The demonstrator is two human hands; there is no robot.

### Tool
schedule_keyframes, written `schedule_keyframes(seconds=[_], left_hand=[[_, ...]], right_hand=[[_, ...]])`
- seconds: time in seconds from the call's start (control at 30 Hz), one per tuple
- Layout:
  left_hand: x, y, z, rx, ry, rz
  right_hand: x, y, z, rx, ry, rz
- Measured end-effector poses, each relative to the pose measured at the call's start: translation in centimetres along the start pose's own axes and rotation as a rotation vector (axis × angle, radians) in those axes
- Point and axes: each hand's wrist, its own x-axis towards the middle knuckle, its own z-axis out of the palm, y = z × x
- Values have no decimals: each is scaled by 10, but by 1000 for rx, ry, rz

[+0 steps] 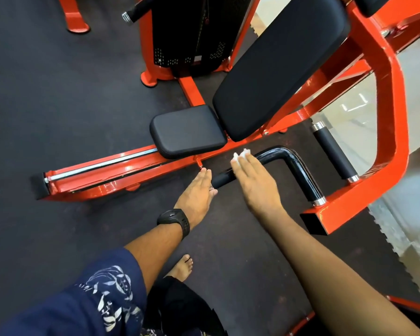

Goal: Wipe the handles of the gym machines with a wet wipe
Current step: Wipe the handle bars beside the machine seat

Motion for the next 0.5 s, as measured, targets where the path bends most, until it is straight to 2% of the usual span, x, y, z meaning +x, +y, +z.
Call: schedule_keyframes(seconds=[0.1,0.13,0.27,0.3,0.4,0.43,0.5], left_hand=[[-4,-7,6,95,-6,55],[-7,-9,7,104,-6,72],[-16,-12,9,100,-14,121],[-17,-12,10,98,-19,122],[-21,-15,12,141,-48,129],[-22,-15,12,149,-50,135],[-21,-15,10,138,-57,151]], right_hand=[[-8,-20,14,-55,-19,-227],[-8,-17,15,-69,-28,-241],[2,-2,8,-53,24,3],[1,-9,11,-74,41,-41],[-8,-26,20,-110,3,-331],[-6,-23,18,-120,16,-352],[2,-9,15,-117,113,-230]])
